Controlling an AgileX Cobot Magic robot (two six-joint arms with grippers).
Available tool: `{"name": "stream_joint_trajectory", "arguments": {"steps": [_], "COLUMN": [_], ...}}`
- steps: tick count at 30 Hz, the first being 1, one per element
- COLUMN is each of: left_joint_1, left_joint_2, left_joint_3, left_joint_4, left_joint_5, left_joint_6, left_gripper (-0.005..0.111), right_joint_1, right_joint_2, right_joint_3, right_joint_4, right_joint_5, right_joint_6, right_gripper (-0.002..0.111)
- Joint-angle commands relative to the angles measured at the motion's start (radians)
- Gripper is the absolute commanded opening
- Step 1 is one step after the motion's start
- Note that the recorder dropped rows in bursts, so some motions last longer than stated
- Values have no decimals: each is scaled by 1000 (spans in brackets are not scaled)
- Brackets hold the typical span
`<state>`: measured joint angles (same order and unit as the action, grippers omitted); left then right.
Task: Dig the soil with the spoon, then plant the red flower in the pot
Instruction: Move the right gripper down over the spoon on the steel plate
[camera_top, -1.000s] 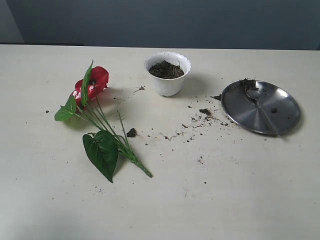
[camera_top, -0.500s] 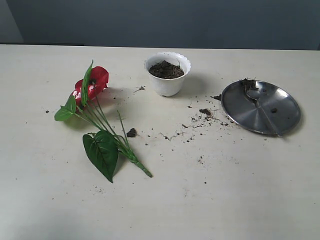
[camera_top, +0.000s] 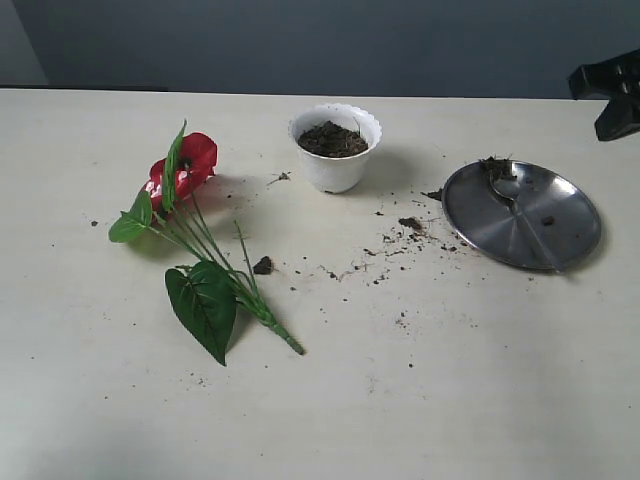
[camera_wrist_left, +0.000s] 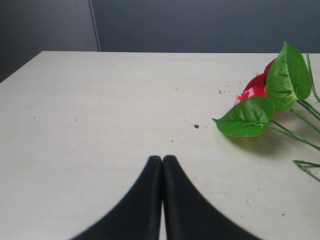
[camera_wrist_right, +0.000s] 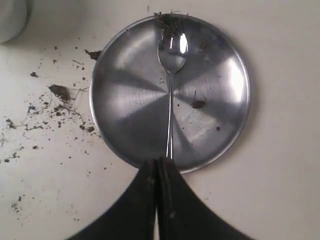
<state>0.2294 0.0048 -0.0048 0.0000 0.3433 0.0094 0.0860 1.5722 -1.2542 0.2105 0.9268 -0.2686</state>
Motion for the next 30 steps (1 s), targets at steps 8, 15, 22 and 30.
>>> {"name": "stream_joint_trajectory", "arguments": {"steps": [8,15,22,30], "left_joint_1": [-3,-3,-3,-3], "left_joint_2": [-5,-5,-5,-5], "left_joint_3": [5,5,5,5], "left_joint_4": [0,0,0,0], "left_joint_5": [-11,-11,-11,-11], "left_joint_6": [-2,-2,-2,-2], "left_gripper": [0,0,0,0], "right_joint_1": [-2,6,38,38], "right_joint_2": [171,278,380,455], "right_joint_3": [-163,-227,-227,-263], "right_joint_4": [49,-4,-28,-26], "right_joint_5": [28,62,52,47], "right_joint_6": [-2,69,69,86], "right_gripper": [0,0,27,33]}}
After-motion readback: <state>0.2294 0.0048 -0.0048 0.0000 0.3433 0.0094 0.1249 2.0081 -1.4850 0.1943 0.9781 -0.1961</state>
